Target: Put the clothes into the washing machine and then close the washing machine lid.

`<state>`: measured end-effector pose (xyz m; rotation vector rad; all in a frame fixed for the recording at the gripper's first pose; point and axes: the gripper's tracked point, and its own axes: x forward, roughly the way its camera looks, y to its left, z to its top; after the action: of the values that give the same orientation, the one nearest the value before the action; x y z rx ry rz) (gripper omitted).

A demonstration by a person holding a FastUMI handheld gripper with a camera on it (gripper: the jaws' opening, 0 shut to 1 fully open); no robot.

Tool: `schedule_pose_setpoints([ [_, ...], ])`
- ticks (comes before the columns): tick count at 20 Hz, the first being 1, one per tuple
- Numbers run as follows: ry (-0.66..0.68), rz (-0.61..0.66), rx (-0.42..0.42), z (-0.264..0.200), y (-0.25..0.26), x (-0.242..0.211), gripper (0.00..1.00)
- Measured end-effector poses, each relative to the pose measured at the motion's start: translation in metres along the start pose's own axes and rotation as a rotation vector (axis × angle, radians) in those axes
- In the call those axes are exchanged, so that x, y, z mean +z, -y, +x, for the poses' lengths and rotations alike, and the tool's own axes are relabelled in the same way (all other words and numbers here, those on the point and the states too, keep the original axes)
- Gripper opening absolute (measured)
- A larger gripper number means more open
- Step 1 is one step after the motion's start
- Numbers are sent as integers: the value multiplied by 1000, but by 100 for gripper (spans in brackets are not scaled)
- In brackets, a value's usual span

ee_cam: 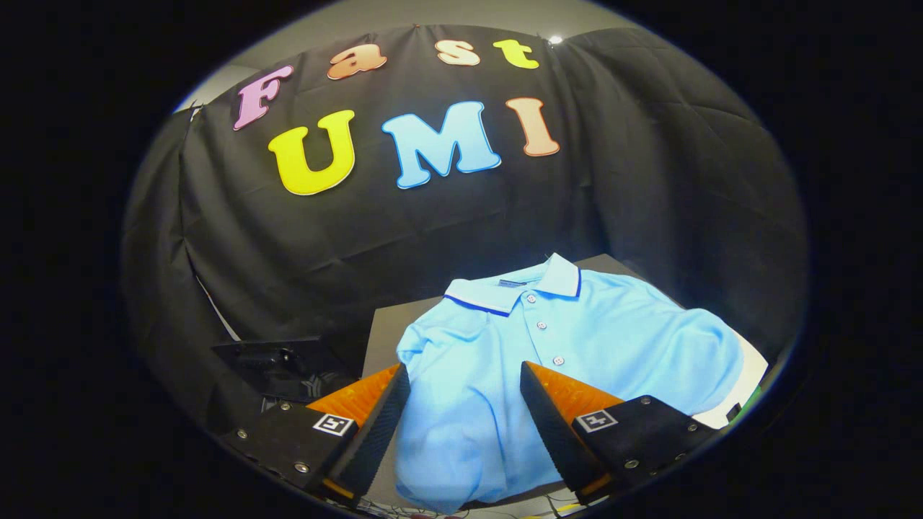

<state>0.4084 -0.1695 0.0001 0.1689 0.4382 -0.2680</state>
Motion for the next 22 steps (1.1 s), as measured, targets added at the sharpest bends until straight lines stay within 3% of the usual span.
schedule_pose_setpoints([
  [8,-77,6,-9,31,8,-14,96],
  [10,-91,-39,-52,33,14,-19,91],
  [11,-102,-76,-93,34,20,-20,86],
  [12,-116,-120,-124,35,22,-21,67],
  [13,-134,-146,-146,34,23,-21,57],
  [14,-148,-145,-179,32,27,-22,47],
  [16,-158,-93,-232,24,29,-21,17],
  [18,-148,-85,-263,26,27,-19,5],
  [22,-125,-100,-283,20,22,-16,3],
])
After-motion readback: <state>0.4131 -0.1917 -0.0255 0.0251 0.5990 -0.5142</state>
